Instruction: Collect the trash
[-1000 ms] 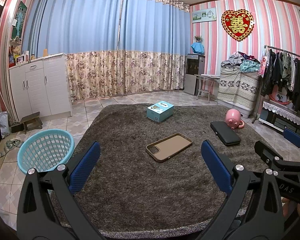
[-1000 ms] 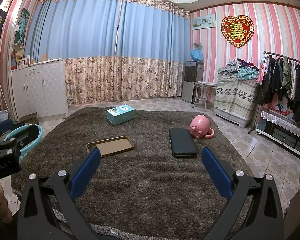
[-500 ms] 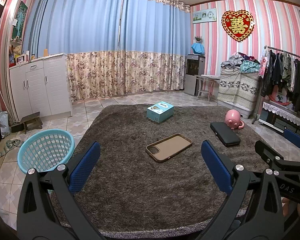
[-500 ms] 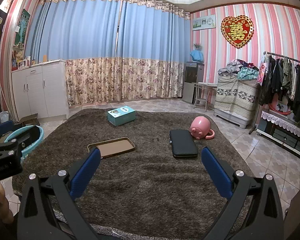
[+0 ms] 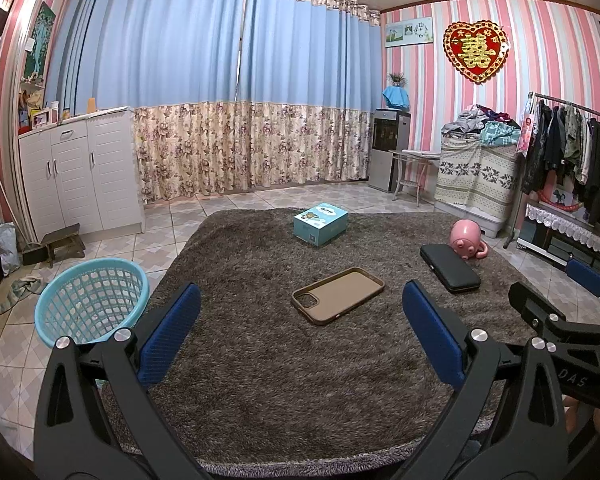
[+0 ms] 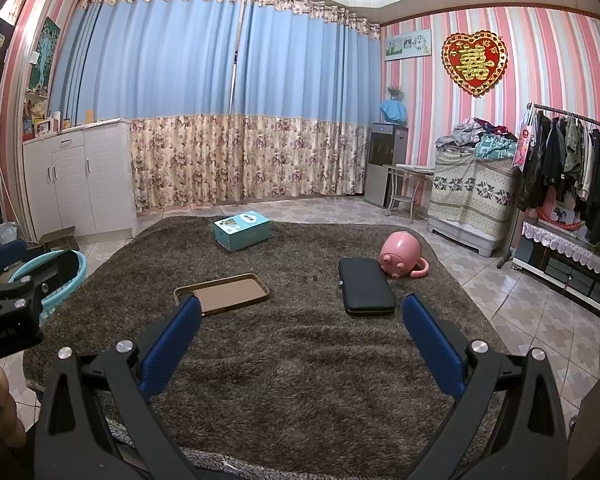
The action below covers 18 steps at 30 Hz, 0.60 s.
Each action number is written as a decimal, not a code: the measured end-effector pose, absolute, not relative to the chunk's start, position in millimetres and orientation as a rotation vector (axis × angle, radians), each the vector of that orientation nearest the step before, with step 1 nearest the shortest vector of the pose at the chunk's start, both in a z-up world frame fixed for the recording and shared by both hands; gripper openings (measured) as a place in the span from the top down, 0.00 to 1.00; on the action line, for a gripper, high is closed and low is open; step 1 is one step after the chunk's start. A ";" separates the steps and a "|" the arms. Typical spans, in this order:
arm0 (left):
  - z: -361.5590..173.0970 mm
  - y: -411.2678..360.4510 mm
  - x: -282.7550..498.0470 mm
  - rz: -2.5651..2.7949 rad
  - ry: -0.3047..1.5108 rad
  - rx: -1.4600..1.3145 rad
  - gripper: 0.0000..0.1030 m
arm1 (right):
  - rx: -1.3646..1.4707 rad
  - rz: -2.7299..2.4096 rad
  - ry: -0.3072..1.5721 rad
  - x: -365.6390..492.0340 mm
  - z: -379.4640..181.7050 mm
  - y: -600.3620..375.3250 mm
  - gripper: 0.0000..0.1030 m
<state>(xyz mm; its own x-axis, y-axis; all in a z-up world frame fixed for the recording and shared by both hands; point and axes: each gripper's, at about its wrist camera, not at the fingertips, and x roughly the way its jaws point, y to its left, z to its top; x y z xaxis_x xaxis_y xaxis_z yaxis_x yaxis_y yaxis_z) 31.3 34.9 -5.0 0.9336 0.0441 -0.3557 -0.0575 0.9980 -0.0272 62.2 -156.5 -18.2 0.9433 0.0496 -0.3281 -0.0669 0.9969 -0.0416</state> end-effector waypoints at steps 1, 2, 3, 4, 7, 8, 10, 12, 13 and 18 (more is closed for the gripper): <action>-5.0 34.9 31.3 0.053 0.363 -0.037 0.05 | -0.053 0.059 0.333 62.2 -18.2 -156.6 0.04; -5.2 35.0 31.4 0.052 0.362 -0.038 0.05 | -0.053 0.059 0.332 62.3 -18.2 -156.4 0.04; -5.0 34.9 31.3 0.052 0.363 -0.038 0.05 | -0.053 0.059 0.332 62.3 -18.2 -156.7 0.04; -5.3 35.1 31.4 0.052 0.362 -0.039 0.05 | -0.053 0.058 0.331 62.4 -18.3 -156.0 0.04; -3.7 33.8 30.0 0.051 0.358 -0.040 0.05 | -0.054 0.056 0.325 61.0 -16.2 -156.9 0.04; -4.0 33.6 30.1 0.050 0.358 -0.039 0.05 | -0.055 0.055 0.323 60.9 -15.7 -157.0 0.04; -3.2 32.7 29.4 0.052 0.357 -0.038 0.05 | -0.055 0.056 0.322 60.2 -15.1 -157.2 0.04; -3.3 32.9 29.2 0.051 0.358 -0.039 0.05 | -0.054 0.055 0.322 60.1 -15.1 -157.0 0.04; -3.3 32.9 29.2 0.051 0.357 -0.039 0.05 | -0.054 0.055 0.321 60.0 -15.1 -157.1 0.04; -3.1 31.6 31.0 0.051 0.369 -0.040 0.05 | -0.055 0.055 0.320 59.7 -15.1 -156.3 0.04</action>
